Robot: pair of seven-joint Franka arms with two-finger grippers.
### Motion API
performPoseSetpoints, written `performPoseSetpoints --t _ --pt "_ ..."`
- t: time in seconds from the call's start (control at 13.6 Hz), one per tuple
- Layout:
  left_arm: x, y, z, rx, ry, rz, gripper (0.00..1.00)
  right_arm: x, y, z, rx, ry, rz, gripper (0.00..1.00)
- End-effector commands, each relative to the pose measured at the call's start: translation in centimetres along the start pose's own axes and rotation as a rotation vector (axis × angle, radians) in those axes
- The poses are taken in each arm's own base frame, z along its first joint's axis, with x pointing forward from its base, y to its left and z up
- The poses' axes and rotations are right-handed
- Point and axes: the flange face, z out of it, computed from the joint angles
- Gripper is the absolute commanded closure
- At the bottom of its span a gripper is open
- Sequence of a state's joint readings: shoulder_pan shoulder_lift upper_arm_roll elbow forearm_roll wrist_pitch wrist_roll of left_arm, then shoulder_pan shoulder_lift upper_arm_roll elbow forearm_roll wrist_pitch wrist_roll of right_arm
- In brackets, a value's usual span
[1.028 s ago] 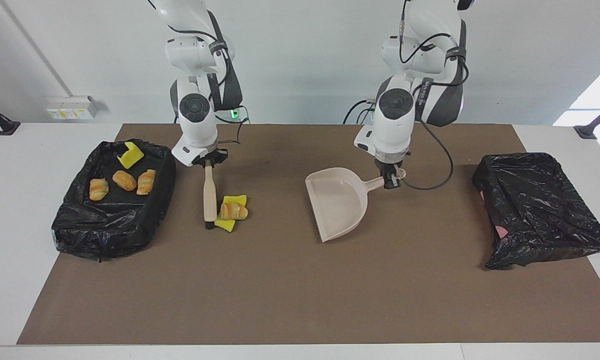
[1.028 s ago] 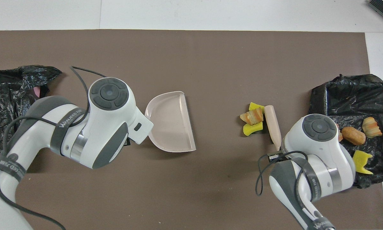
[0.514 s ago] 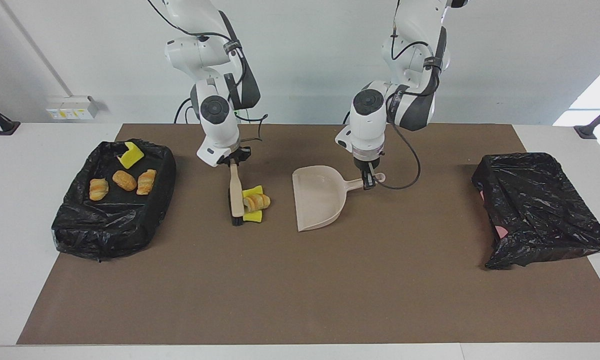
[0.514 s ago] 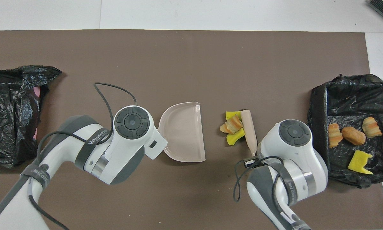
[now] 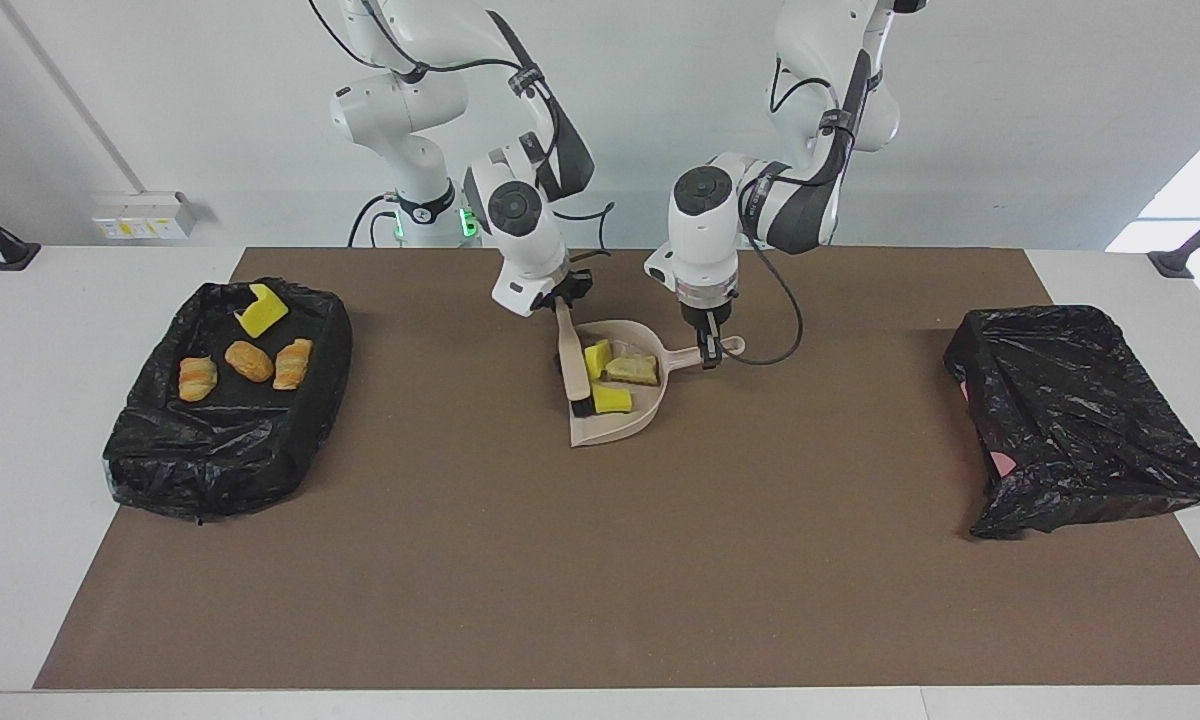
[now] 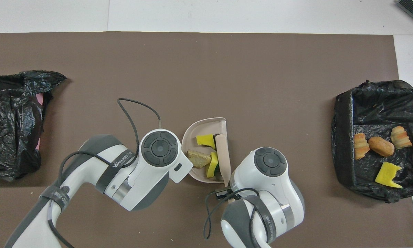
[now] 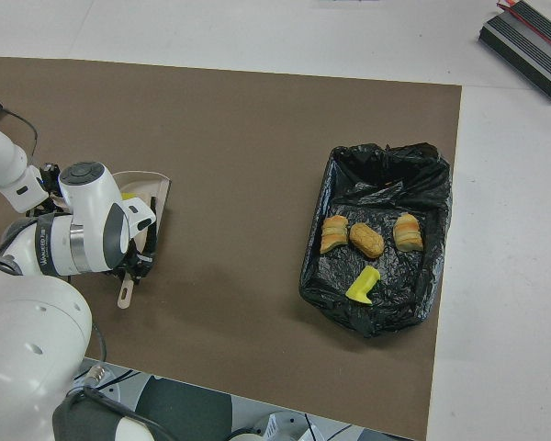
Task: Sweep and dump trash in bin
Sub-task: 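Drop the brush with the right gripper while the left gripper lifts the dustpan, then carry the loaded dustpan to the black bag with the left gripper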
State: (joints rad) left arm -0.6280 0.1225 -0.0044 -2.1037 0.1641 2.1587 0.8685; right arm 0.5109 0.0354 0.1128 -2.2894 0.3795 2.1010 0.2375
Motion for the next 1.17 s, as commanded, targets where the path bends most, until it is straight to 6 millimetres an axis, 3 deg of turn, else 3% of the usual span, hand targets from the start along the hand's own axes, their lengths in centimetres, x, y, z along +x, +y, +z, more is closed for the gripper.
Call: performPoseSetpoints --t 0.0,0.15,0.37,0.51,0.73,0.95,1.1 --pt "-1.0 0.8 0.6 0.029 0.019 -0.006 1.00 -0.1 -1.9 -1.6 0.030 -0.040 0.030 1.00" --pt "-3.1 -0.9 1.2 0.016 0.022 -0.033 1.00 -0.2 -1.0 -4.2 0.026 -0.068 0.040 1.00" --pt "-3.6 -2.0 1.1 -0.006 0.061 -0.047 1.00 -1.6 0.8 -8.2 -0.033 -0.076 0.042 1.00" --pt "-5.5 -3.5 1.0 -0.018 0.094 -0.059 1.00 -2.9 0.7 -8.1 -0.102 -0.080 0.022 1.00" --pt "-8.6 -5.2 0.4 -0.035 0.165 -0.087 1.00 -7.5 -2.3 -6.4 -0.187 -0.069 0.088 1.00" --pt "-12.1 -8.1 -2.7 -0.028 0.209 -0.077 1.00 -12.1 -5.1 -4.0 -0.207 -0.041 0.139 1.00" --pt "-15.1 -10.1 -5.2 -0.051 0.208 -0.058 1.00 -12.7 -6.2 -1.7 -0.211 -0.013 0.195 1.00"
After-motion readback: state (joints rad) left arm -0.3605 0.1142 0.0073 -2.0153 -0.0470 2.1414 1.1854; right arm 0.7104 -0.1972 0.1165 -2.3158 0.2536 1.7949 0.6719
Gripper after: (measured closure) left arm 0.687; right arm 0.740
